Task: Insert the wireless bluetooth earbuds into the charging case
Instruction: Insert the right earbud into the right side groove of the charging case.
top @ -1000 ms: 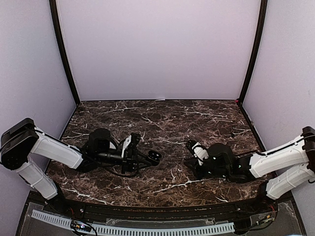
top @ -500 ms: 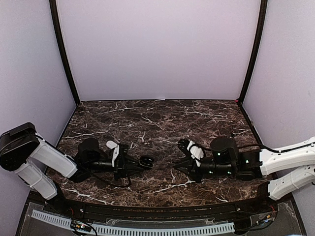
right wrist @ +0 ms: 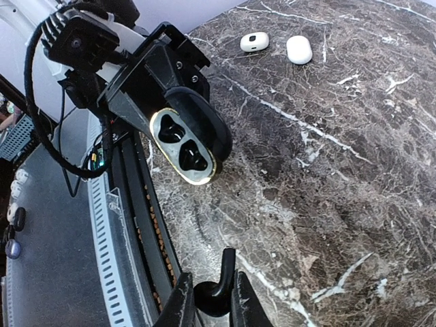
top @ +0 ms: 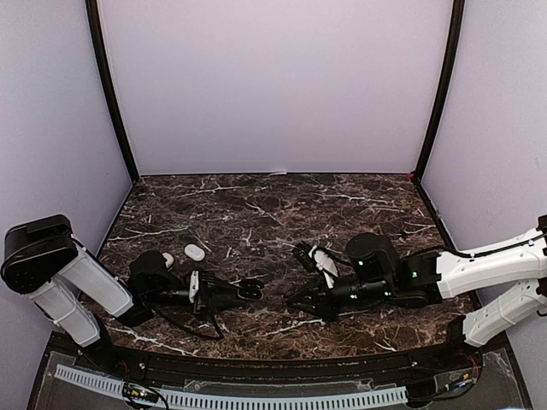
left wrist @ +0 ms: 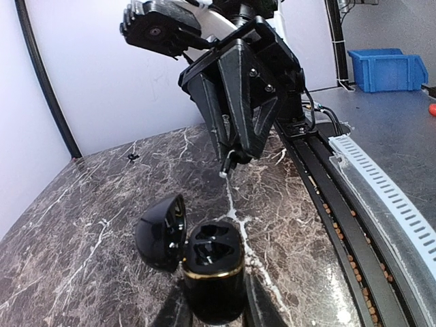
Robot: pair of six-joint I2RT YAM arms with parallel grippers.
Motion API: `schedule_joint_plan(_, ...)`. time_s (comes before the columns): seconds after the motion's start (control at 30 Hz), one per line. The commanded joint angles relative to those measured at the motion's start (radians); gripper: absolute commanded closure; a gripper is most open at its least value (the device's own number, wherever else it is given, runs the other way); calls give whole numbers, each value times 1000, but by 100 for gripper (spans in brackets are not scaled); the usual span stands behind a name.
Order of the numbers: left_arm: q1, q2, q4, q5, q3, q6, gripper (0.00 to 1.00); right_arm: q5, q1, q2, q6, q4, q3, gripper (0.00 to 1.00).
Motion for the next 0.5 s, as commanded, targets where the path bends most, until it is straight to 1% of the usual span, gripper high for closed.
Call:
schedule_joint_plan(0.0,-10,10,44,37,-6,93,100,-60,11,-7,85,32,3,93)
schedule_joint_plan(0.2,-20,13,47,48,-23,187,100,-81,15,7,96,20,27,93)
schedule_joint_plan(0.47,-29,15,39,31,-21,205,100,-102,19,62,121,8,72,94)
